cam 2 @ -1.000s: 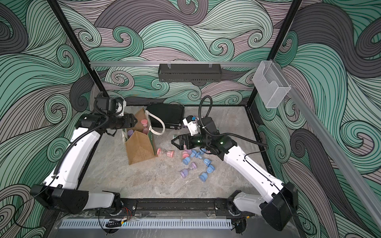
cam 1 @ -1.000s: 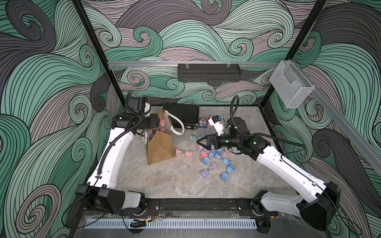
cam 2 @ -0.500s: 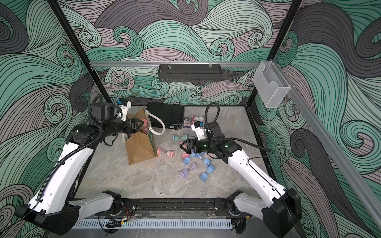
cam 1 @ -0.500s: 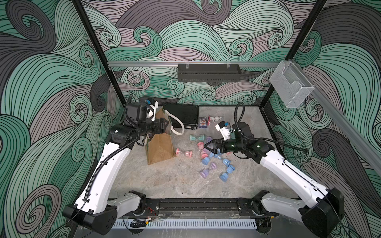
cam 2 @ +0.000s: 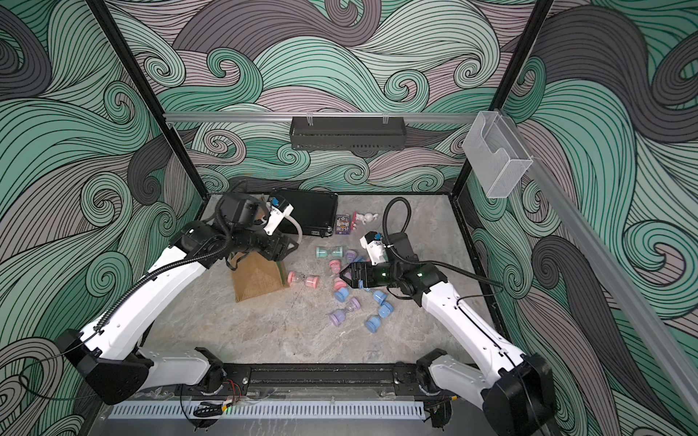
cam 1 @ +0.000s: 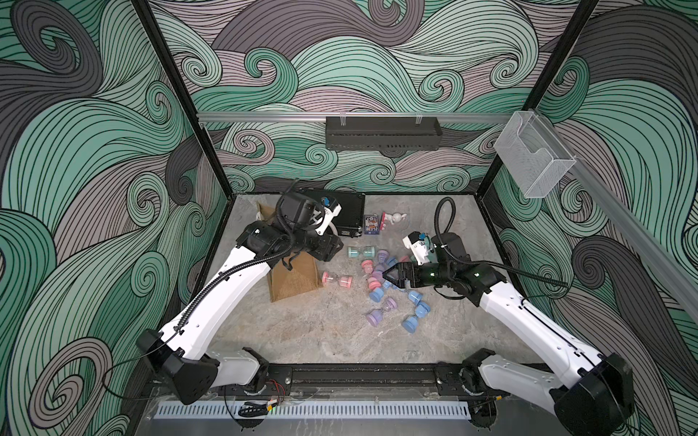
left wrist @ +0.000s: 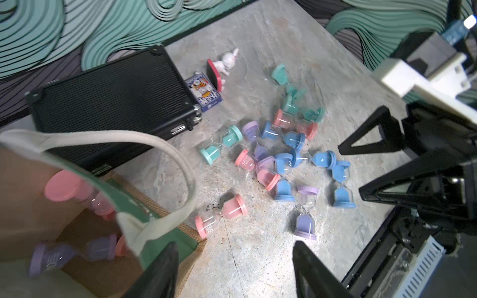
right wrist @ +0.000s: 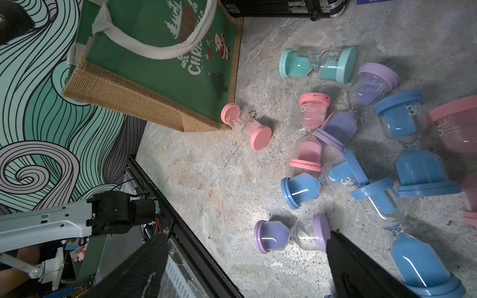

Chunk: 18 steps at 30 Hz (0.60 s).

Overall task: Put the hourglass into the canvas bag
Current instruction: Pick up the hourglass from the center of the board.

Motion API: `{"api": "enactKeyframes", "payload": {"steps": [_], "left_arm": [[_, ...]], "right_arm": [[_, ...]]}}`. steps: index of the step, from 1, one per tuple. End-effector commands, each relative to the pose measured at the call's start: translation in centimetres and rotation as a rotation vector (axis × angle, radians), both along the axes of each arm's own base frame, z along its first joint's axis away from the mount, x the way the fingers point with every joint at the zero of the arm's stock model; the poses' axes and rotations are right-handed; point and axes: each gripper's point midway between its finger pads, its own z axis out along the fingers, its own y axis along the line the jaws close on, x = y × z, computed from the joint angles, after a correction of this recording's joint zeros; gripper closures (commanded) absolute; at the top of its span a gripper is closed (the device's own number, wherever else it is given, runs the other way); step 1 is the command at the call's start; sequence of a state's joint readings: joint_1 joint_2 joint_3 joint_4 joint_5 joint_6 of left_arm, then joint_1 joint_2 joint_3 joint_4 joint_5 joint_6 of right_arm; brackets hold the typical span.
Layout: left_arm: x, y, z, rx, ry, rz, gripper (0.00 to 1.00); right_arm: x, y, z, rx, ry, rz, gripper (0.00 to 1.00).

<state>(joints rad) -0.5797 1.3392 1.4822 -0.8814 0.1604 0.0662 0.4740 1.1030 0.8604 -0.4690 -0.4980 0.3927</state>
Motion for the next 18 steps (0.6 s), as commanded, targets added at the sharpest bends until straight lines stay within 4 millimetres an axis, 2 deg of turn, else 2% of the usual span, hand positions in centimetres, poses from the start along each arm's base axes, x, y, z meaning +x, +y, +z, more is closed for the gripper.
{"api": "enactKeyframes", "payload": {"steps": [1, 4, 9, 13, 18], "left_arm": [[-1.1, -1.5, -2.0, 0.097, 0.009, -0.147, 0.32], [-1.1, -2.7, -5.5, 0.186, 0.067, -0.21, 0.34], [-0.5, -4.8, -9.9, 0.275, 0.085, -0.282, 0.34], [0.2, -5.3, -13.9, 0.375, 0.118, -0.3, 0.34], [-0.1, -5.3, -18.2, 0.51, 0.208, -0.315, 0.35]], "right_arm": [[0.0, -0.2, 0.0, 0.009, -0.026, 0.015, 0.0], [-0.2, -0.5, -0.6, 0.006, -0.011, 0.009, 0.0], [-0.6, -1.0, -1.7, 0.007, 0.022, -0.008, 0.0], [-0.8, -1.8, -2.5, 0.003, 0.042, -0.033, 0.0], [-0.9, -2.6, -3.1, 0.02, 0.066, -0.056, 0.0]]}}
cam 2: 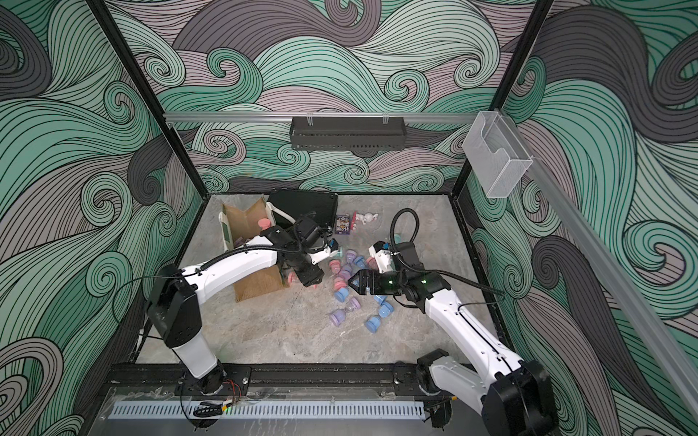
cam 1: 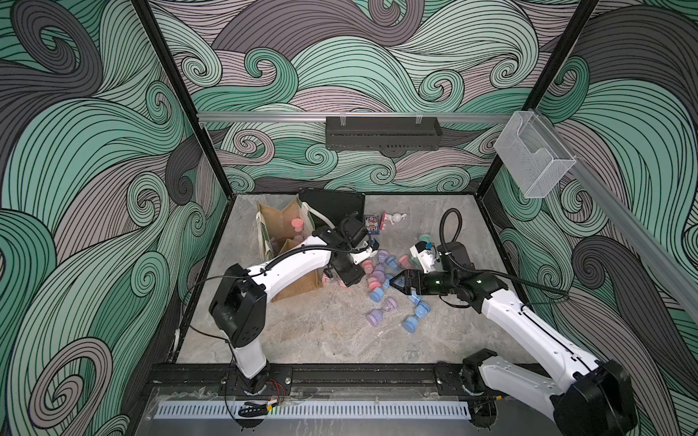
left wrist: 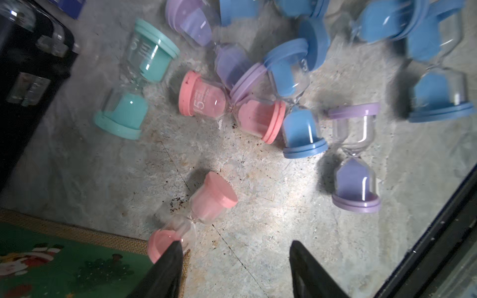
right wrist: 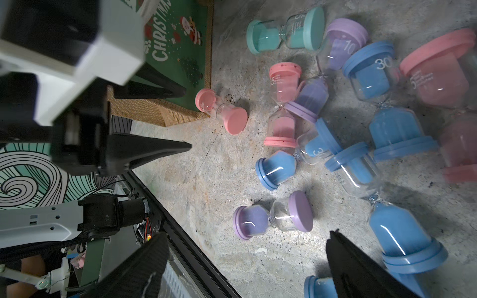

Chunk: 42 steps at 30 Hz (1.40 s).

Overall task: Put the hourglass into the canvas bag
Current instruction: Pick up the hourglass from the center of the board.

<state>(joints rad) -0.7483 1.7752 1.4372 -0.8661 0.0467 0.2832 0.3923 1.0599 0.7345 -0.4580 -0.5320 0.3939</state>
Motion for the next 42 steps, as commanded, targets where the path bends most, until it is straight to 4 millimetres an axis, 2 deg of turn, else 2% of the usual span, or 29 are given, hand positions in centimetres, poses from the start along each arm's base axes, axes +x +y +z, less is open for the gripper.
{"api": "enactKeyframes", "payload": {"steps": [1, 5, 12, 23, 30, 42], "left_arm": [[0.0, 0.0, -1.6, 0.093, -0.01, -0.044, 0.35], [0.1, 0.0, -4.3, 0.179, -0.031, -0.07, 0.36], [1.3, 0.2, -6.1, 0.229, -0.081, -0.076, 0.36], [1.8, 1.4, -9.1, 0.358, -0.115, -0.124, 0.35], [2.1, 1.8, -9.9, 0.392, -0.133, -0.123, 0.38], [2.6, 1.8, -10.1, 0.399, -0.158, -0.117, 0.49]], "right_arm": [[-0.1, -0.3, 0.3, 0.03, -0.007, -0.006, 0.0], [0.1, -0.8, 0.3, 0.043, -0.004, -0.017, 0.0], [0.3, -1.5, 0.0, 0.06, 0.017, -0.041, 0.0], [0.6, -1.8, 0.2, 0.073, 0.024, -0.063, 0.0], [0.6, -1.9, 0.0, 0.072, 0.031, -0.067, 0.0], [0.8, -2.0, 0.1, 0.075, 0.035, -0.071, 0.0]]}}
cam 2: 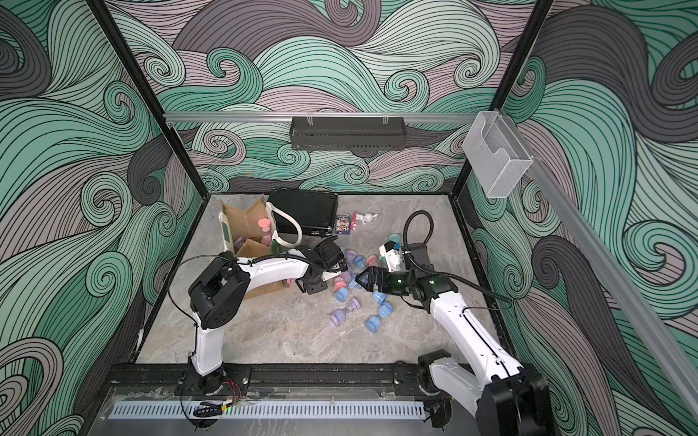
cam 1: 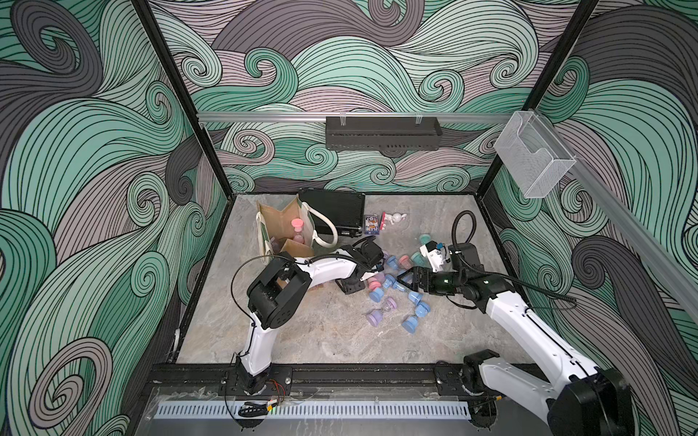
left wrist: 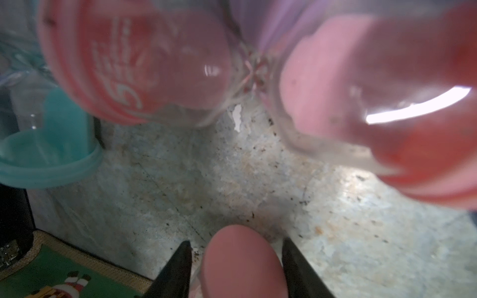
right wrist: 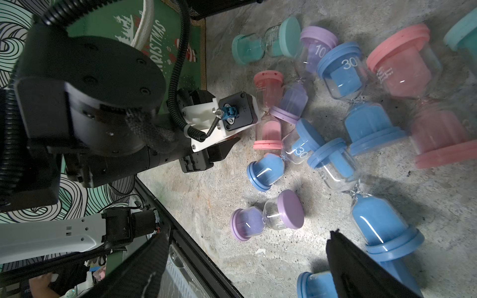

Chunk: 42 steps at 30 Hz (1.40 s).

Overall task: Put the hourglass into the canvas bag
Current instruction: Pick up the hourglass from the center of the board.

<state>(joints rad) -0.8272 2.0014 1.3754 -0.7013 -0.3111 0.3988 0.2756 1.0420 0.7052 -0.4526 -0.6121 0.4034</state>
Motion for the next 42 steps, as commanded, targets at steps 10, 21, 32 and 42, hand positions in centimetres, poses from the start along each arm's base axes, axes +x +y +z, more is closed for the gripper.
{"api": "enactKeyframes", "payload": {"steps": [10, 21, 32, 42], "left_arm": [[-0.1, -0.2, -0.8, 0.006, 0.016, 0.004, 0.63], [0.4, -1.0, 2.5, -0.057, -0.023, 0.02, 0.74], [0.8, -2.7, 8.5, -0.226, -0.099, 0.042, 0.78], [1.3, -3.9, 17.1, -0.45, -0.203, 0.134, 0.8]], "right_arm": [[0.2, -0.1, 0.3, 0.02, -0.001, -0.004, 0.0], [0.2, -0.1, 0.8, 0.03, -0.01, -0.009, 0.0], [0.4, -0.3, 3.1, 0.027, -0.061, -0.023, 0.0], [1.1, 0.2, 6.7, 0.074, -0.116, -0.029, 0.0]]}}
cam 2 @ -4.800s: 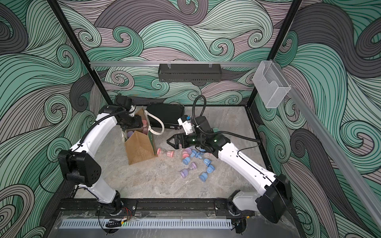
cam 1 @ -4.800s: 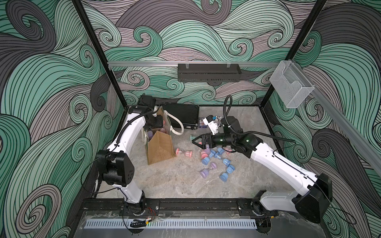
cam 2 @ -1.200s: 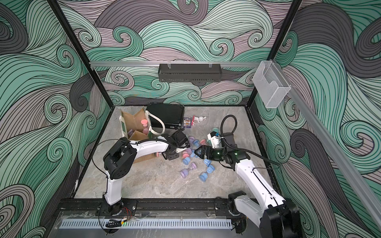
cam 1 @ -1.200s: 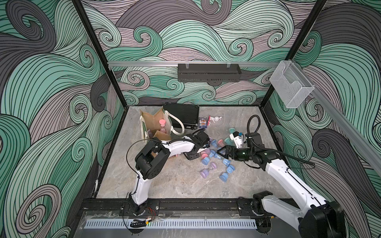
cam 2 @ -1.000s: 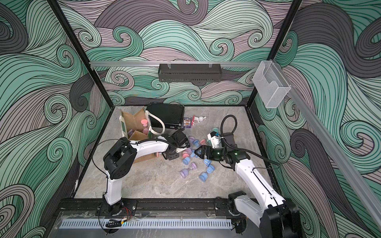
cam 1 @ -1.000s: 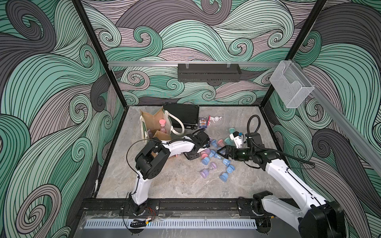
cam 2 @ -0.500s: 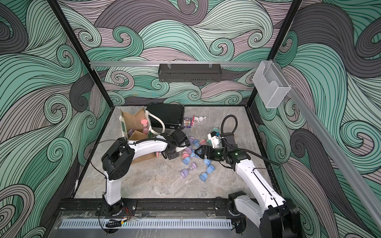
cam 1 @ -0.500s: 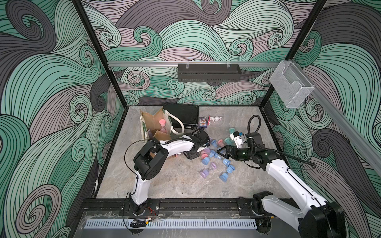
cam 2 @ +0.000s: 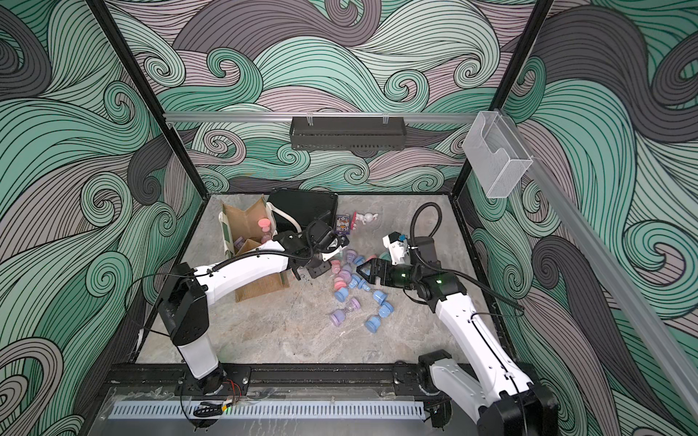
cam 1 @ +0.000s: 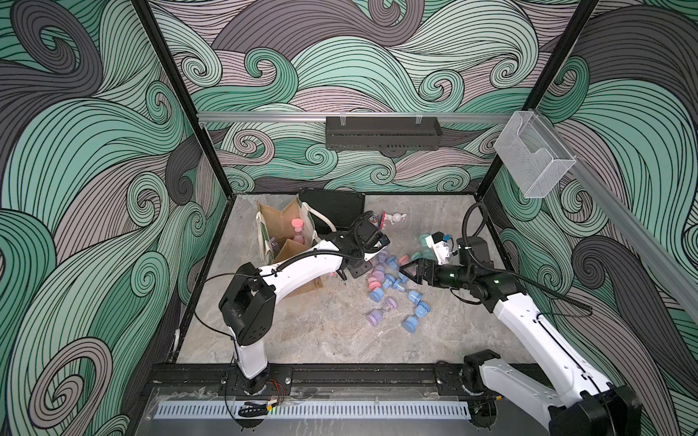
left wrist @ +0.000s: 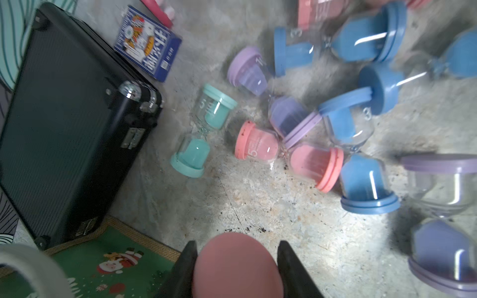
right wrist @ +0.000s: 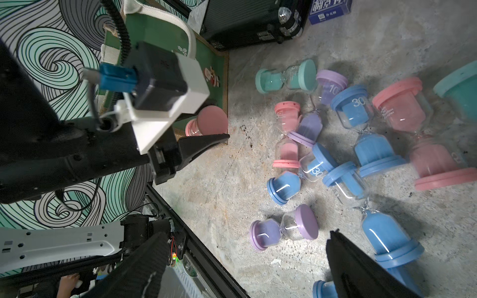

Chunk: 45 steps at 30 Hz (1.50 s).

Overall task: Put the hourglass into the canvas bag
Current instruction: Pick up the hourglass from the center of the board, then place the hourglass in the canvas bag.

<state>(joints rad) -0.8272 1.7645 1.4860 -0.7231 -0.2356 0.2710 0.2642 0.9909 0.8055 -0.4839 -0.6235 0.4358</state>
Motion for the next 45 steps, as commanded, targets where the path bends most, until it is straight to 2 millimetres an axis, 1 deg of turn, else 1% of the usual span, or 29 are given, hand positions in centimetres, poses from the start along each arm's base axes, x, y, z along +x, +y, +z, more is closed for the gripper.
{"api": "enactKeyframes", "payload": {"steps": [1, 3, 7, 12, 14, 16, 17, 20, 23, 24, 25, 27, 29, 32, 33, 34, 36, 39, 40, 43, 45], "left_arm": [[0.0, -0.6, 5.5, -0.136, -0.055, 0.049, 0.81], [-0.1, -0.6, 7.4, -0.184, -0.078, 0.063, 0.81], [-0.1, -0.5, 11.9, -0.319, -0.152, 0.107, 0.82], [-0.3, 1.3, 18.0, -0.485, -0.237, 0.196, 0.84], [-0.2, 2.7, 20.3, -0.543, -0.269, 0.246, 0.84], [0.4, 4.2, 21.5, -0.572, -0.288, 0.31, 0.85], [0.2, 5.5, 23.2, -0.608, -0.32, 0.343, 0.86], [1.3, 8.3, 24.3, -0.649, -0.345, 0.447, 0.86], [2.9, 11.5, 23.9, -0.667, -0.34, 0.573, 0.87], [3.4, 12.3, 23.7, -0.67, -0.34, 0.608, 0.88], [3.9, 13.3, 23.6, -0.677, -0.343, 0.645, 0.89], [5.1, 14.9, 22.9, -0.687, -0.347, 0.718, 0.89], [6.3, 15.8, 21.9, -0.704, -0.343, 0.757, 0.89], [7.9, 17.4, 19.4, -0.723, -0.308, 0.839, 0.9], [8.9, 17.7, 17.5, -0.71, -0.275, 0.87, 0.91], [9.4, 18.3, 16.4, -0.712, -0.251, 0.902, 0.91], [9.9, 19.4, 14.6, -0.717, -0.204, 0.96, 0.93], [11.0, 20.9, 12.2, -0.713, -0.215, 1.007, 0.93], [11.4, 21.4, 11.0, -0.713, -0.199, 1.028, 0.93], [12.2, 21.9, 8.2, -0.688, -0.138, 1.059, 0.94], [12.5, 21.9, 6.6, -0.661, -0.107, 1.065, 0.94]], "right_arm": [[0.2, 0.3, 2.1, 0.028, -0.032, -0.001, 0.0], [0.3, 0.6, 2.7, 0.035, -0.043, 0.008, 0.0], [0.2, 1.4, 3.4, 0.039, -0.058, 0.025, 0.0], [0.0, 2.6, 3.9, 0.035, -0.07, 0.061, 0.01], [-0.1, 3.0, 4.0, 0.04, -0.068, 0.068, 0.0], [-0.3, 3.6, 4.2, 0.046, -0.077, 0.083, 0.0], [-0.4, 4.0, 4.2, 0.047, -0.085, 0.093, 0.0], [-0.5, 5.4, 4.2, 0.055, -0.088, 0.121, 0.0], [-0.7, 6.8, 4.5, 0.057, -0.107, 0.16, 0.0], [-0.9, 7.1, 4.2, 0.051, -0.099, 0.167, 0.01], [-0.7, 7.6, 4.5, 0.06, -0.119, 0.175, 0.0], [-0.7, 8.4, 4.6, 0.066, -0.115, 0.189, 0.0], [-0.8, 9.1, 4.5, 0.068, -0.111, 0.206, 0.0], [-0.7, 9.5, 3.8, 0.061, -0.106, 0.21, 0.0], [-0.6, 9.6, 3.7, 0.062, -0.101, 0.208, 0.0], [-0.6, 9.7, 3.6, 0.064, -0.095, 0.208, 0.0], [-0.6, 9.7, 3.3, 0.061, -0.088, 0.214, 0.01], [-0.6, 9.5, 2.5, 0.046, -0.081, 0.208, 0.0], [-0.6, 9.6, 2.3, 0.045, -0.075, 0.207, 0.0], [-0.6, 9.7, 2.0, 0.045, -0.065, 0.214, 0.0], [-0.4, 9.7, 1.7, 0.039, -0.068, 0.211, 0.0]]}}
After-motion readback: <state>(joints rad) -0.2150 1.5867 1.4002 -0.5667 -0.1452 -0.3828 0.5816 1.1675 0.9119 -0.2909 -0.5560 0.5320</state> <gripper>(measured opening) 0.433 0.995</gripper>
